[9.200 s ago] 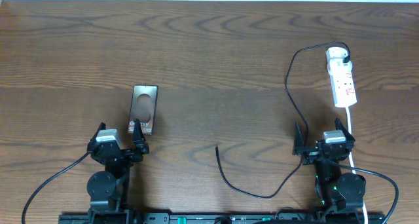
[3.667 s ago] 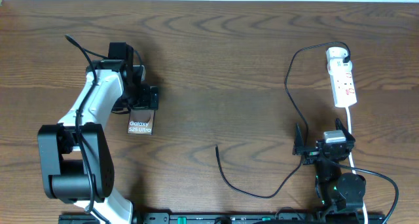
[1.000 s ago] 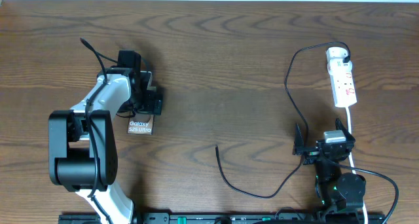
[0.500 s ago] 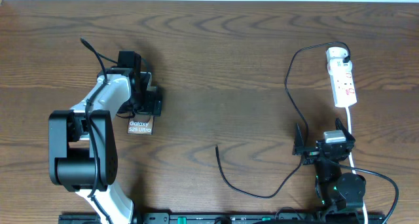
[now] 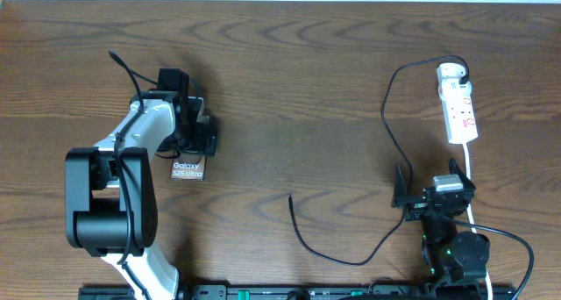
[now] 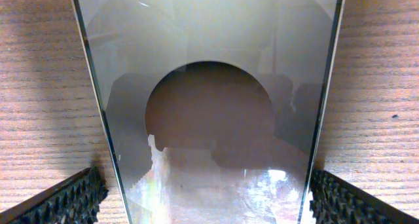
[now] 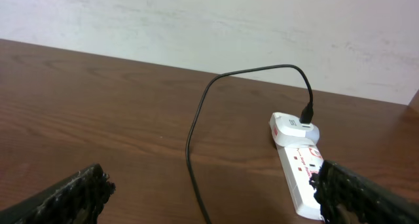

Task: Plug charger to phone and switch on socket
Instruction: 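Close the left gripper on the phone sides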

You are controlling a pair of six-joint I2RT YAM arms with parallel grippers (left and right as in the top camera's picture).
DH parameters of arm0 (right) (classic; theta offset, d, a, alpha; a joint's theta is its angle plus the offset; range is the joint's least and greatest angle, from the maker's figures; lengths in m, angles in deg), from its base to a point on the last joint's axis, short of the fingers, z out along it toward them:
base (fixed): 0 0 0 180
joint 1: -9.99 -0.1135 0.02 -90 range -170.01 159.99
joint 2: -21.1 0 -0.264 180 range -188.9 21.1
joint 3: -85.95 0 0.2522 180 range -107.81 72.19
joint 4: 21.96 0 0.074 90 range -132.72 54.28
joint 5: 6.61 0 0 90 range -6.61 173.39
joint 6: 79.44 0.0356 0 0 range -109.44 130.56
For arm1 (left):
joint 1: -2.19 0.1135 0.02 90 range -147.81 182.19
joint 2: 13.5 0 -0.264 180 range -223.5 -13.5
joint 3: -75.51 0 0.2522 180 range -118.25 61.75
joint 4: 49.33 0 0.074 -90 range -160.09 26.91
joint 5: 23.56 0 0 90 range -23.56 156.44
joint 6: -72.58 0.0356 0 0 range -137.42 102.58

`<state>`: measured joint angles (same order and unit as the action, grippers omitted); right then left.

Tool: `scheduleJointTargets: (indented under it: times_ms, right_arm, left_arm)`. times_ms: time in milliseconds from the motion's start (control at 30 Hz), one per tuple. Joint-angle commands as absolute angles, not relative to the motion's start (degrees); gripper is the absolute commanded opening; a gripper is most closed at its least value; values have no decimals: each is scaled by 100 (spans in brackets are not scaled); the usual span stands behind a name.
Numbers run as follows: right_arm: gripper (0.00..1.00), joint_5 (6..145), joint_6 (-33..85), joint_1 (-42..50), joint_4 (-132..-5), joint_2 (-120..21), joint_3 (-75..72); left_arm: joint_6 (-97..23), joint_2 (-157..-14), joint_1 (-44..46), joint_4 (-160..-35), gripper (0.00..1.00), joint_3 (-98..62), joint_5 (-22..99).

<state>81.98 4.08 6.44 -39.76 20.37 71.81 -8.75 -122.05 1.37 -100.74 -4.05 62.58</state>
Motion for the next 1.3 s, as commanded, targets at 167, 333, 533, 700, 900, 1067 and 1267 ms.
scheduleJointTargets:
  times_ms: [167, 333, 533, 700, 900, 1067, 1267]
  right_arm:
    - [99, 8239, 469, 668, -4002, 2057, 7188]
    - [99, 8239, 467, 668, -4002, 2057, 7188]
    - [99, 8239, 467, 668, -4004, 2057, 7188]
    - [99, 8239, 469, 668, -4002, 2057, 7188]
    - [99, 8239, 469, 668, -4002, 2057, 7188]
    - [99, 8239, 469, 668, -4004, 2057, 7188]
    - [99, 8239, 469, 668, -4002, 2057, 7188]
  left_arm:
    - [-650, -12282, 146, -10135, 98, -222, 6236]
    - [-720, -12282, 146, -10006, 98, -222, 6236]
    - [-709, -12282, 146, -9960, 98, -222, 6238]
    - [-613, -12282, 146, -9855, 98, -222, 6238]
    - [-469, -12282, 146, -9908, 98, -222, 6238]
    - [-455, -12282, 146, -9965, 98, -222, 6236]
    - [-458, -12282, 146, -10008, 100, -222, 6212]
